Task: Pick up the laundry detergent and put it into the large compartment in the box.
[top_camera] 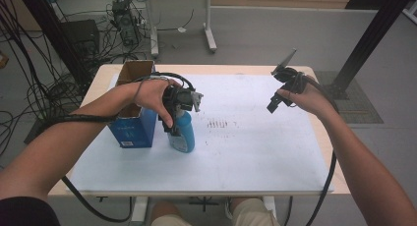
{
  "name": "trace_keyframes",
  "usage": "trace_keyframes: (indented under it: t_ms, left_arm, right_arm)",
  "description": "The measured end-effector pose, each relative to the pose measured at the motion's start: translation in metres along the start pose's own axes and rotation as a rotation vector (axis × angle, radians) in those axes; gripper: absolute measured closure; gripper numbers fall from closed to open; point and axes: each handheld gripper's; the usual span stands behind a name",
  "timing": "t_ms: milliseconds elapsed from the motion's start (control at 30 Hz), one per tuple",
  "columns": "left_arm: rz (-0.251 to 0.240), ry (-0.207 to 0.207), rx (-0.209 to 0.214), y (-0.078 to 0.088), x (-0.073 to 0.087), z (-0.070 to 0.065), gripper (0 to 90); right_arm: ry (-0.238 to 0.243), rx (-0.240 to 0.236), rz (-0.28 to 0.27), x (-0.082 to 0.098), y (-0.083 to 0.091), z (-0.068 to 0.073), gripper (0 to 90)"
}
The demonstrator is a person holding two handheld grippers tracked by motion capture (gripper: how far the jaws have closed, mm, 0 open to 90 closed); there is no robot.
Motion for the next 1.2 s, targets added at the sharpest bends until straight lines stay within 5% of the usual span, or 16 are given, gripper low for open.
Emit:
trace_keyframes:
  t_ms: [1200]
  left_arm:
    - [0.007, 0.0, -0.012, -0.0007, 0.0017, -0.0016, 5.3]
  right_arm:
    - [0.0, 0.002, 0.001, -0.0037, -0.0017, 0.0014, 4.7]
Point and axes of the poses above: each handheld gripper's, and its own axes: y roughly backward along the jaws, x roughly out of its underside, z roughly to its left, and after that the axes turned 15 degrees about y, right-handed
